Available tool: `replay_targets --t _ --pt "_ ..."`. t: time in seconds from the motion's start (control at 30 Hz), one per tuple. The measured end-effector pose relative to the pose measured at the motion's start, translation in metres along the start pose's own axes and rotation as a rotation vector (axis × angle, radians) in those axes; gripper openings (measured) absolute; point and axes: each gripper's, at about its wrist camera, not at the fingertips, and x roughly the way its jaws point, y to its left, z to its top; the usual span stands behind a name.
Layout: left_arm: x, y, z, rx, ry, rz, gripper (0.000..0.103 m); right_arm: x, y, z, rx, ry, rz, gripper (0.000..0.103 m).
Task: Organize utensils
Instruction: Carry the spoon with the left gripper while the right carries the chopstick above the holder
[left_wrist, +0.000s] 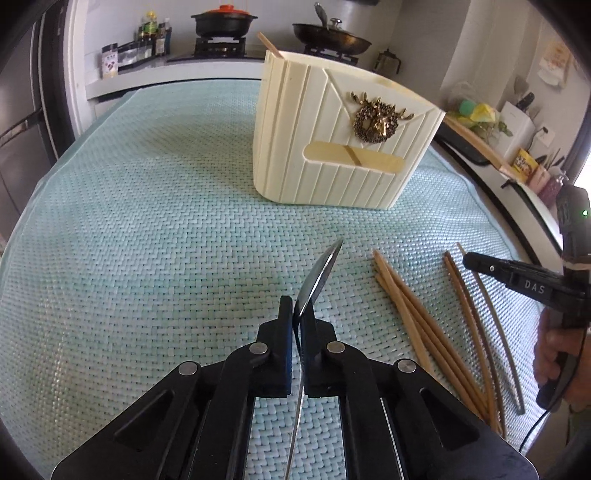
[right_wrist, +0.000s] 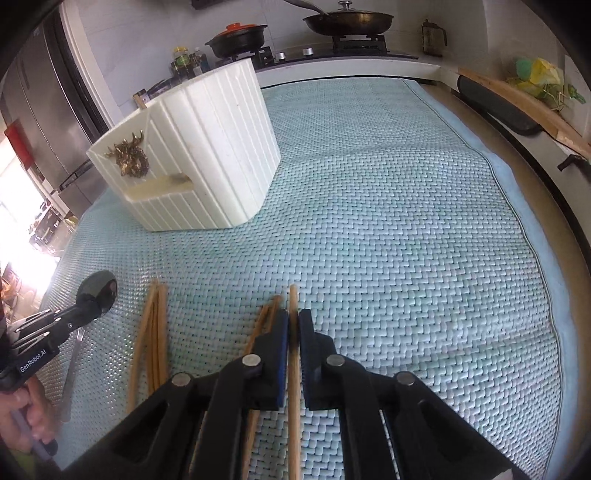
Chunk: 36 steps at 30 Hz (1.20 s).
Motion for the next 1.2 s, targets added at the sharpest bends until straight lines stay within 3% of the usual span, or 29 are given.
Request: replay_targets --t 0.43,0.73,0.97,1.2 --pt "-0.087 -0.01 0.02 -0.004 -0.209 -0.088 0.001 -0.09 0.002 0.014 0.025 -0.194 0.133 0.006" --pt "-0.148 -0.008 0.018 -0.029 -0.338 -0.134 0.001 -0.174 0.032 -0.019 -0.015 -0.339 0.164 0.006" --pt "-0.182 -0.012 0.023 -0.037 -0.381 -0.153 0.001 -0.218 0.052 -0.024 -0.068 -0.453 0.141 0.006" --pt "-0.192 -0.012 0.029 -0.039 -0.388 -0.147 0.001 -0.239 0.07 -0.014 -0.12 -0.513 0.123 0.006"
